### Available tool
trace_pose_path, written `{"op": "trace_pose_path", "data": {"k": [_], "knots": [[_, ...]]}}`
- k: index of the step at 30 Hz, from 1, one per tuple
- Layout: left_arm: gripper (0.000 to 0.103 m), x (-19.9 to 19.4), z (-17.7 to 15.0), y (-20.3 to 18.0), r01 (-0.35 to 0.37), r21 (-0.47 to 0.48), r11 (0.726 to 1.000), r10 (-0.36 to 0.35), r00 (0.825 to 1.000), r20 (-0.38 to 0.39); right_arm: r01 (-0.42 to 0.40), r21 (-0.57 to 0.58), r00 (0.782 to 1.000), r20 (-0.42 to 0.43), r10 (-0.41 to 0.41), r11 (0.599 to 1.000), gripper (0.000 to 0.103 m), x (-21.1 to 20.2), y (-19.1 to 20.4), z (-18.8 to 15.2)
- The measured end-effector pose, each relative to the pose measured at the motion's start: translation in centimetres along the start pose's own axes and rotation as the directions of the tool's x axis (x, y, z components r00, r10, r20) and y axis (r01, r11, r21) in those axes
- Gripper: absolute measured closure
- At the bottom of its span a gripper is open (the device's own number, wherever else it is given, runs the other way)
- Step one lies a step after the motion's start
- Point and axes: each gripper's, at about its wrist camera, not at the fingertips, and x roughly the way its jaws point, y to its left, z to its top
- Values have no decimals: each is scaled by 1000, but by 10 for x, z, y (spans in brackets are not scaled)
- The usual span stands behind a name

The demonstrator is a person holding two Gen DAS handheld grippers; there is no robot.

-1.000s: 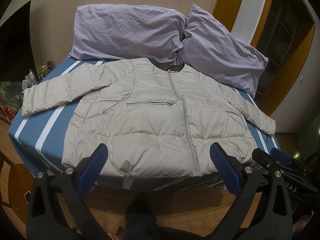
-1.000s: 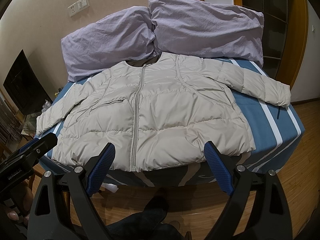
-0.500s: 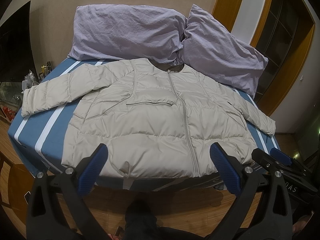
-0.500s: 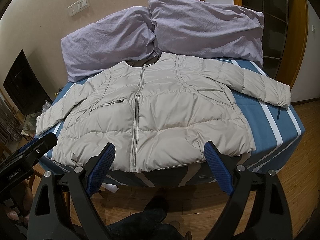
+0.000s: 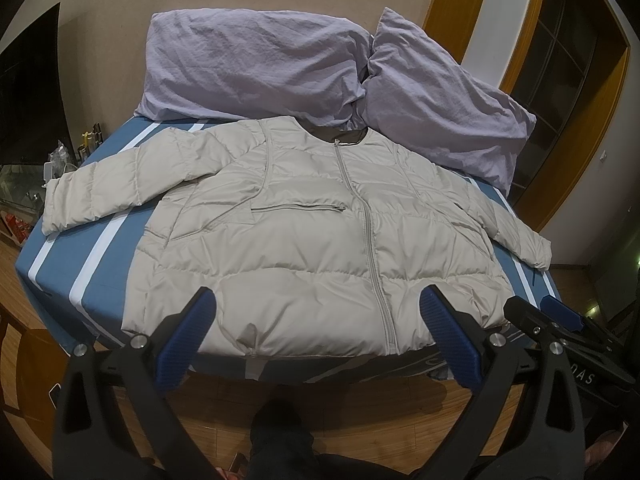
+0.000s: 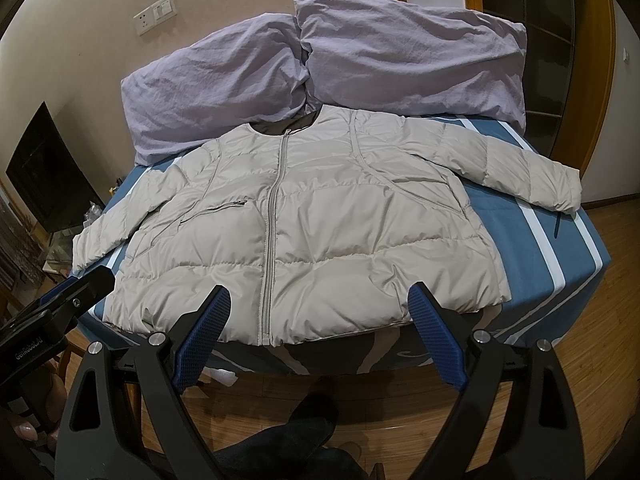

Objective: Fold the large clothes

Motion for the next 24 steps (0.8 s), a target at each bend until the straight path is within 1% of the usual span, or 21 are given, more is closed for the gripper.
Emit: {"op": "trace_pose_path", "data": {"k": [24], "knots": [[2,0,0,0,0,1,1000,0,1000,1,-1,1,1000,0,1,1000,11,0,-2,-1]]}}
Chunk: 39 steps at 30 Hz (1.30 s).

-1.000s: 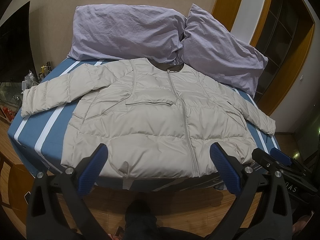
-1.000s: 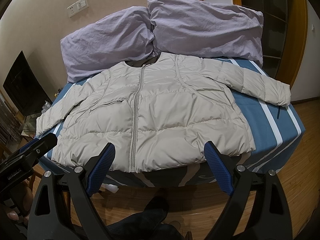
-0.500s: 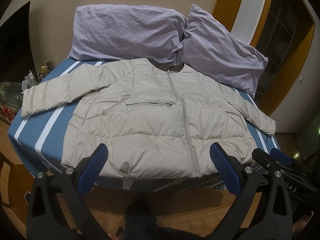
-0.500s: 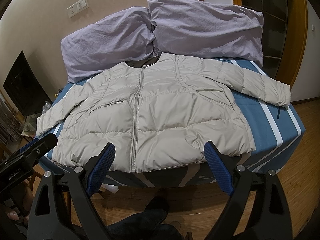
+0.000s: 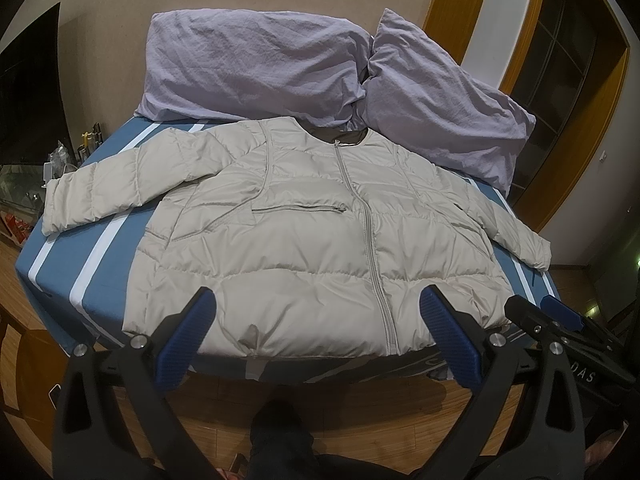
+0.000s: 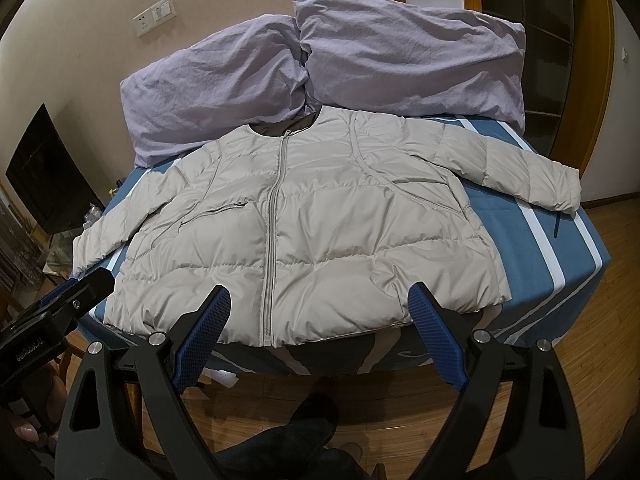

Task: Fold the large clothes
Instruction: 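Grasp the jacket sleeve cuff with the right tool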

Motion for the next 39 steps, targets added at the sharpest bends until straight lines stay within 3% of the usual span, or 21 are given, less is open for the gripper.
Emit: {"op": "trace_pose_path", "data": {"k": [12,26,34,39], "knots": [[2,7,6,5,-1,0,1000,1,1000,-13,-1,35,1000,-2,2,999,11,13,-11,12],[2,73,40,16,-56,17,998,57,997,-60,132,151,990,-67,-123,980,11,77,-81,61],[2,133,71,24,-99,39,994,103,990,-95,285,278,957,-136,-256,917,11,132,-171,99],[2,169,92,31,-128,28,991,130,985,-110,388,417,921,-212,-327,822,14,167,-252,116]]}}
